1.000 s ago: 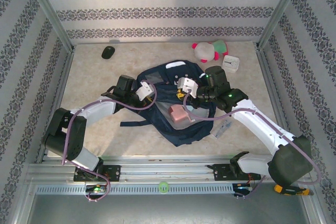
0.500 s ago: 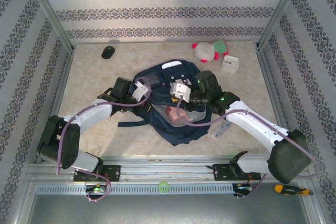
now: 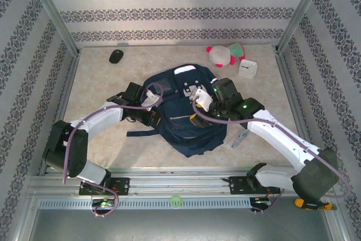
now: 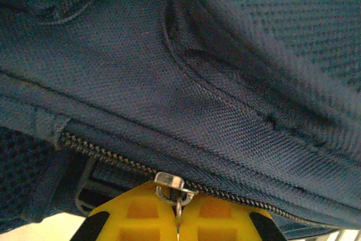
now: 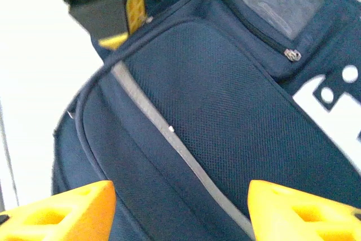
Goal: Pack books, pencil case, and school supplies into a backpack
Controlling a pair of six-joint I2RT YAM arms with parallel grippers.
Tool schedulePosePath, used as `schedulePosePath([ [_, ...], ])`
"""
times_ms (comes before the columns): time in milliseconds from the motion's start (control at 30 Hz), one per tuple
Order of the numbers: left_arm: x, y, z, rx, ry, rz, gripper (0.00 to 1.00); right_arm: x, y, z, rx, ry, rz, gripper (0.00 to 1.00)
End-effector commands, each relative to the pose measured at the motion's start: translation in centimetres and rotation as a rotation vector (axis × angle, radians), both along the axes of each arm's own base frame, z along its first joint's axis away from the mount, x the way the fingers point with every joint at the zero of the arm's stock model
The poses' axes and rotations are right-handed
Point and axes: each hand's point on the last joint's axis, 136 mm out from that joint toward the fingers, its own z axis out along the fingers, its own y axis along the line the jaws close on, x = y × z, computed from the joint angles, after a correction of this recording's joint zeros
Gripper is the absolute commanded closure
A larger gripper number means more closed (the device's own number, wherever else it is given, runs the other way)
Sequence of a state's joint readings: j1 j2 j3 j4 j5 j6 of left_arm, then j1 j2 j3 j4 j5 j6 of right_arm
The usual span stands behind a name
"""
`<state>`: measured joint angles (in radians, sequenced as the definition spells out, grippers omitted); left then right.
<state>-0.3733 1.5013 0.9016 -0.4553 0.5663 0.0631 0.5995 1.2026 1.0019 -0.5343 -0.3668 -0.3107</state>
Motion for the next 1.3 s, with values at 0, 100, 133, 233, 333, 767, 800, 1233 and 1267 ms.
schedulePosePath([
  [0,-1.7,0.9,-2.0,0.096,0.072,-0.031,1.0,-3.2,0.2,0.7,0.071,0.226,-0.209,0.37],
  [100,-2.2,0.9,-2.6,0.125,0.076,-0.06,1.0,-4.8,2.3,0.0,0.166,0.251,-0.285,0.4],
  [133,-2.3,0.8,-2.7,0.132,0.073,-0.065,1.0,-4.7,2.5,-0.9,0.201,0.28,-0.36,0.43],
  [233,-2.5,0.4,-2.6,0.132,0.062,-0.087,1.0,-3.9,3.0,-3.1,0.313,0.4,-0.544,0.5],
  [333,-3.0,0.0,-2.5,0.134,0.056,-0.112,1.0,-2.3,2.2,-6.0,0.339,0.435,-0.712,0.57],
  [767,-6.2,-3.3,-1.4,0.155,-0.009,-0.289,1.0,3.8,0.5,-11.7,0.475,0.541,-1.023,0.67],
  [800,-6.4,-3.7,-1.3,0.156,-0.011,-0.302,1.0,4.1,0.7,-11.6,0.479,0.539,-1.022,0.68],
  [1233,-5.2,-10.1,0.9,-0.013,-0.089,-0.225,0.78,6.6,2.1,-9.4,0.534,0.489,-0.992,0.67],
  [1267,-5.1,-10.0,1.4,-0.011,-0.111,-0.23,0.71,6.9,1.8,-8.9,0.539,0.478,-0.972,0.65],
])
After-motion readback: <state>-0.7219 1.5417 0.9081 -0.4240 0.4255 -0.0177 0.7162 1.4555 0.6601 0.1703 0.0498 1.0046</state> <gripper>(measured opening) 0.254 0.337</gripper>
